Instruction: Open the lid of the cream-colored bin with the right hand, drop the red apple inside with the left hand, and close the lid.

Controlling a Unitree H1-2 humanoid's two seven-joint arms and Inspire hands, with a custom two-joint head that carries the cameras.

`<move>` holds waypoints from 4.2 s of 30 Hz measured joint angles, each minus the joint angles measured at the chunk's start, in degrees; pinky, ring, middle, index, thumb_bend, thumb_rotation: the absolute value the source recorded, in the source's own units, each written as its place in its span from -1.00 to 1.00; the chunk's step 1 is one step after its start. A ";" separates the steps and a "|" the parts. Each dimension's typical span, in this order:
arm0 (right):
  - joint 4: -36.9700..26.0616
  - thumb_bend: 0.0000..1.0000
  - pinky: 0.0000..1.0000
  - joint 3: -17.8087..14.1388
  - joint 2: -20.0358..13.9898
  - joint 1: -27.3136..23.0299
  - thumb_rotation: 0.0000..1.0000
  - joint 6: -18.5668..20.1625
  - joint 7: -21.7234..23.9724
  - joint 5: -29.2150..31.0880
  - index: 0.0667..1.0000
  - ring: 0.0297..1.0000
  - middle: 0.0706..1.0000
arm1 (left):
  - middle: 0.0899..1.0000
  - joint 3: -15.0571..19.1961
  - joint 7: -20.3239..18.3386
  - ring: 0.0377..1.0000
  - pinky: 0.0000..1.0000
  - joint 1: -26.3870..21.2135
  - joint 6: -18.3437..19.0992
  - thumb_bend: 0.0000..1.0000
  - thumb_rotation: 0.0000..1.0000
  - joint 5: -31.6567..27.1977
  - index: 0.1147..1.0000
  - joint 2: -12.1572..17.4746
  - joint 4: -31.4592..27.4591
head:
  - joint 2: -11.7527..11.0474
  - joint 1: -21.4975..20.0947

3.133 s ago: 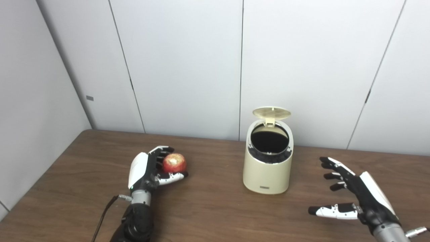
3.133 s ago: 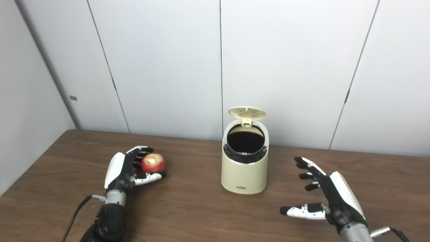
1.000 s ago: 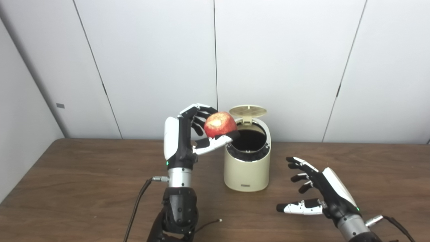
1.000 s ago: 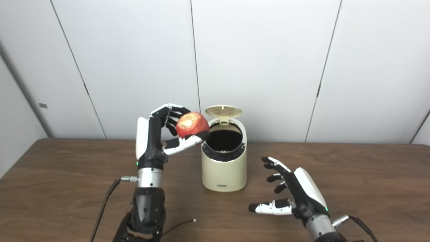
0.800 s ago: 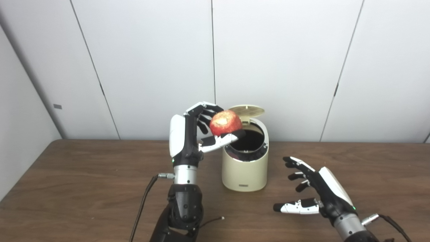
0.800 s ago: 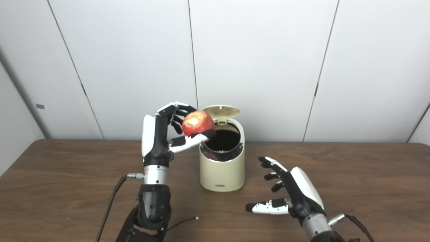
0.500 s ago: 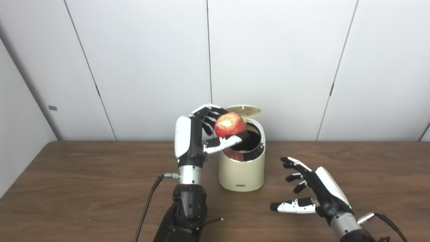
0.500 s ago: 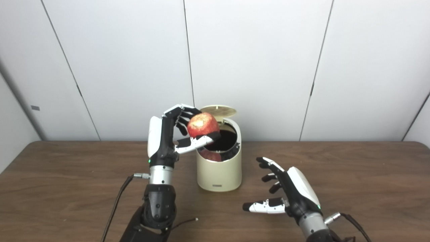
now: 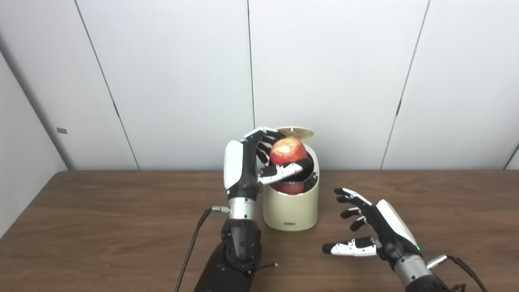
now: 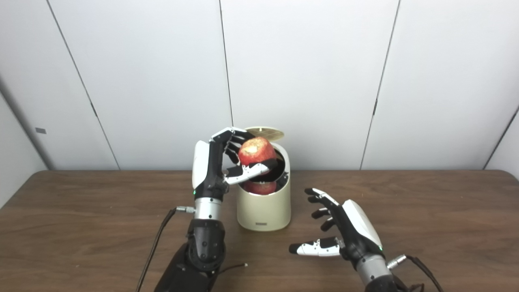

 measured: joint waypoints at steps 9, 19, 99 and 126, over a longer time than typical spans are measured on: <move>-0.23 0.48 0.16 0.34 0.05 0.00 -0.54 -0.03 -0.04 -0.83 0.65 0.42 0.59 | -0.20 -0.93 2.10 -0.28 -0.49 -1.57 -0.31 0.05 -1.00 0.09 -0.13 0.11 3.25 | 0.09 -0.35; -1.37 0.47 0.11 0.23 0.11 0.03 -0.56 -0.03 -0.04 -0.59 0.68 0.39 0.56 | -0.20 -3.20 1.98 -0.14 -0.35 -3.19 1.86 0.04 -1.00 2.41 -0.07 1.61 4.86 | -0.09 -0.09; 0.56 0.48 0.07 -0.55 -1.55 0.07 -0.58 -0.53 -0.63 2.88 0.68 0.39 0.58 | 0.27 10.16 -24.31 0.26 0.14 14.80 4.94 0.02 -0.89 -28.26 -0.13 13.60 -22.85 | 0.09 2.81; 2.43 0.43 0.27 -1.44 -2.22 -4.20 -0.32 -2.99 -0.92 3.74 0.68 0.57 0.68 | 0.22 12.47 -27.46 0.16 0.09 23.56 1.90 0.01 -0.92 -31.28 -0.14 11.62 -13.55 | -1.32 1.85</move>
